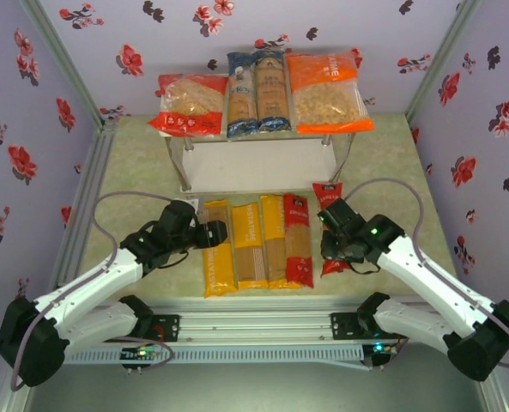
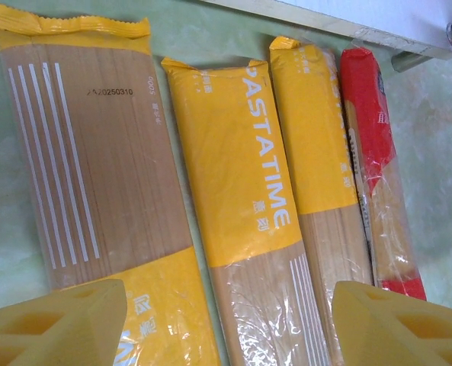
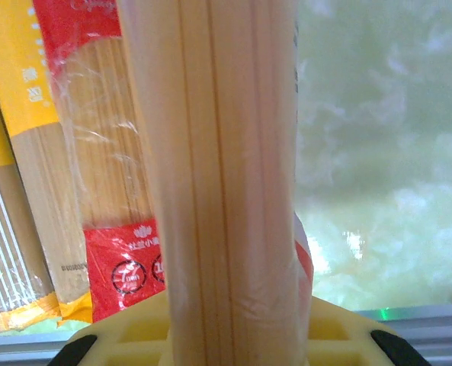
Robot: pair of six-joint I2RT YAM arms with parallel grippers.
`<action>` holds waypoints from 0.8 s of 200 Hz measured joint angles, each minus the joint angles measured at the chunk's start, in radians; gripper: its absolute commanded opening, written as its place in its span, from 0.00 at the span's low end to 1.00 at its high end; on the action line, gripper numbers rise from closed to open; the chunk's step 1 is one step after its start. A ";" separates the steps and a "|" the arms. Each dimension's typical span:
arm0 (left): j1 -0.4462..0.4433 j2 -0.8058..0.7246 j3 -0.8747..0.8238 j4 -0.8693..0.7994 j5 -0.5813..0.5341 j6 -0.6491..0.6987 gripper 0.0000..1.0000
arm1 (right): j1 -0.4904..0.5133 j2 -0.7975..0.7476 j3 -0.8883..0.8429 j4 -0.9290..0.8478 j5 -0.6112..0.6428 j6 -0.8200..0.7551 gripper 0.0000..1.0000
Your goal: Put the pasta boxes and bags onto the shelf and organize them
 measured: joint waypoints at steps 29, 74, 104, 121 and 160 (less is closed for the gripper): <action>0.000 0.000 0.000 0.000 0.004 0.000 0.72 | -0.007 0.159 0.101 0.013 0.043 -0.076 0.00; 0.001 -0.024 0.000 -0.007 0.007 0.000 0.71 | -0.087 0.397 0.219 0.119 0.085 -0.179 0.00; 0.003 -0.052 0.000 -0.022 0.007 -0.001 0.71 | -0.137 0.504 0.273 0.195 0.097 -0.222 0.00; 0.005 -0.067 0.000 -0.034 0.007 -0.001 0.71 | -0.156 0.547 0.306 0.222 0.103 -0.241 0.00; 0.005 -0.092 0.000 -0.055 0.006 -0.001 0.71 | -0.197 0.644 0.390 0.276 0.114 -0.288 0.00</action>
